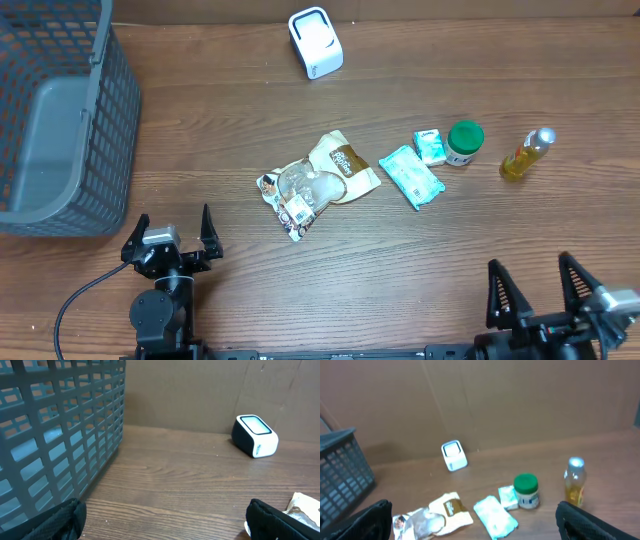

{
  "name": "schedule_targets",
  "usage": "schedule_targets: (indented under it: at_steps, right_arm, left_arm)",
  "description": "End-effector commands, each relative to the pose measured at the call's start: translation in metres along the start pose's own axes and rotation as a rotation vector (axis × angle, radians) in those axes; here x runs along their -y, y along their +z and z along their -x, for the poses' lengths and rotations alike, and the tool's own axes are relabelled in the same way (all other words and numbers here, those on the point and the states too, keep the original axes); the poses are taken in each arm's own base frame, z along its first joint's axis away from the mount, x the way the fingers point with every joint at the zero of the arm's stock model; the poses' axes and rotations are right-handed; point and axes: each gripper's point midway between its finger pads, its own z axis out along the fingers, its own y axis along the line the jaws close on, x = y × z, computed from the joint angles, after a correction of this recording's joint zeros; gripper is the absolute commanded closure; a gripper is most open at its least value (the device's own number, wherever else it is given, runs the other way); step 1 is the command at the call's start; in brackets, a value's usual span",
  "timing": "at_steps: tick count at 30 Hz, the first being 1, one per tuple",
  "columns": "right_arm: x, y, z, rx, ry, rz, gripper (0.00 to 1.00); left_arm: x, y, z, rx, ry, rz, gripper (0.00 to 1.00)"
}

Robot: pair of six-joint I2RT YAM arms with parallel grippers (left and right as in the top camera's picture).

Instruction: Scan the item barcode

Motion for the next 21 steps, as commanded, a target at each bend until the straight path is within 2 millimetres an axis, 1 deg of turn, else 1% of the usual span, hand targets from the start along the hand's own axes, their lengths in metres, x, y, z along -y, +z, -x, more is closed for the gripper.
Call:
schedule_targets:
  at_steps: [1, 3, 5, 8, 12, 17, 19, 21]
  right_arm:
    - [0.002, 0.012, -0.007, 0.023, -0.003, 0.007, 0.00]
    - [0.000, 0.019, 0.000, 0.065, -0.005, 0.017, 0.00]
    - [-0.002, 0.028, 0.011, 0.131, -0.008, 0.033, 0.00]
    - [-0.006, 0.042, 0.030, 0.262, -0.014, 0.065, 0.00]
    - [-0.011, 0.055, 0.045, 0.434, -0.022, 0.116, 0.00]
    - [-0.018, 0.057, 0.053, 0.628, -0.041, 0.193, 0.00]
    - [-0.019, 0.056, 0.052, 0.690, -0.047, 0.214, 0.00]
    - [-0.018, 0.058, 0.046, 0.721, -0.050, 0.224, 0.00]
  left_arm:
    - [-0.001, 0.000, 0.002, 0.011, -0.010, 0.001, 0.00]
    - [-0.001, 0.000, 0.002, 0.011, -0.010, 0.001, 0.00]
    - [-0.001, 0.000, 0.002, 0.011, -0.010, 0.001, 0.00]
    - [-0.001, 0.000, 0.002, 0.011, -0.010, 0.001, 0.00]
    - [-0.001, 0.000, 0.002, 0.011, -0.010, 0.001, 0.00]
    - [-0.001, 0.000, 0.002, 0.011, -0.010, 0.001, 0.00]
    - [-0.001, 0.000, 0.002, 0.011, -0.010, 0.001, 0.00]
    - [-0.001, 0.000, 0.002, 0.011, -0.010, 0.001, 0.00]
